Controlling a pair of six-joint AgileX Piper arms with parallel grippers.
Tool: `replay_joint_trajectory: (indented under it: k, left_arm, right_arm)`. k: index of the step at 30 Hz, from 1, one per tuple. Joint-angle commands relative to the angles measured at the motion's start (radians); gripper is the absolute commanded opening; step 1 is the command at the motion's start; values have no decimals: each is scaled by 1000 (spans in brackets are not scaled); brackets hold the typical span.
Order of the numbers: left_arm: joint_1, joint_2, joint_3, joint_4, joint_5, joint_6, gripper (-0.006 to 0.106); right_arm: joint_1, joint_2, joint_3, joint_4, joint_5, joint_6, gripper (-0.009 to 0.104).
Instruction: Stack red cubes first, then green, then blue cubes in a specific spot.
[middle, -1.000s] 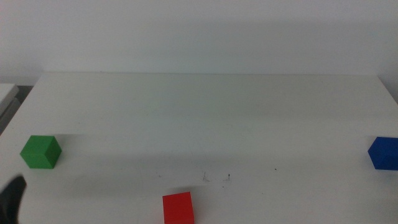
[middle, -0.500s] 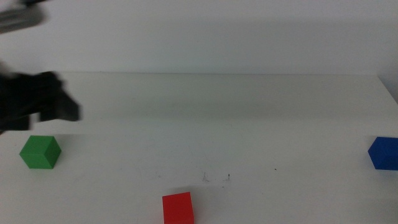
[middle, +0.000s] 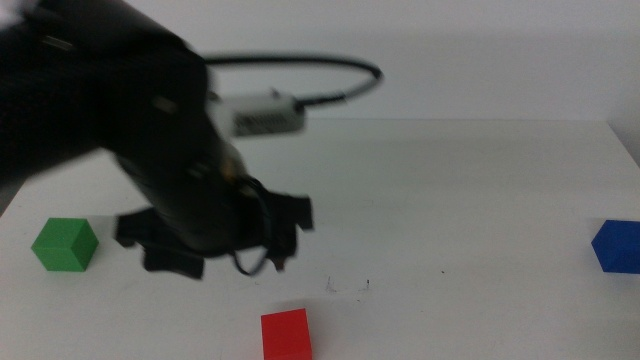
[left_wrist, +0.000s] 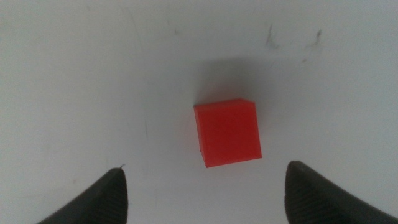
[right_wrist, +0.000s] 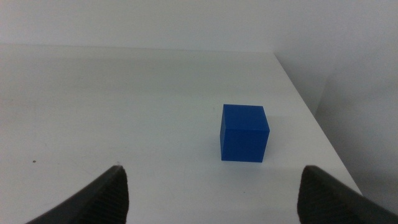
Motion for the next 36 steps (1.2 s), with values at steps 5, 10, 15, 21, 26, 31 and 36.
replay_joint_trajectory:
  k: [5, 10, 15, 21, 26, 31, 36]
  left_arm:
    - [-32, 134, 46, -7, -122, -83, 82]
    - [-32, 192, 115, -69, -235, -76, 82]
    - [-32, 205, 208, -97, -388, -93, 82]
    - [-32, 275, 227, -98, -421, -93, 81]
    - [-32, 319, 227, -98, -420, -74, 68]
    - [-32, 303, 189, -101, -385, -74, 36]
    - [-32, 331, -2, -66, -264, -40, 16]
  right_arm:
    - [-5, -4, 3, -7, -14, -3, 93]
    - [-5, -4, 3, -7, -14, -3, 93]
    - [-5, -4, 3, -7, -14, -3, 93]
    - [-4, -4, 3, -7, -16, -3, 93]
    - [-4, -4, 3, -7, -16, -3, 93]
    - [-4, -4, 3, -7, -16, -3, 93]
    - [-4, -4, 3, -7, -16, -3, 93]
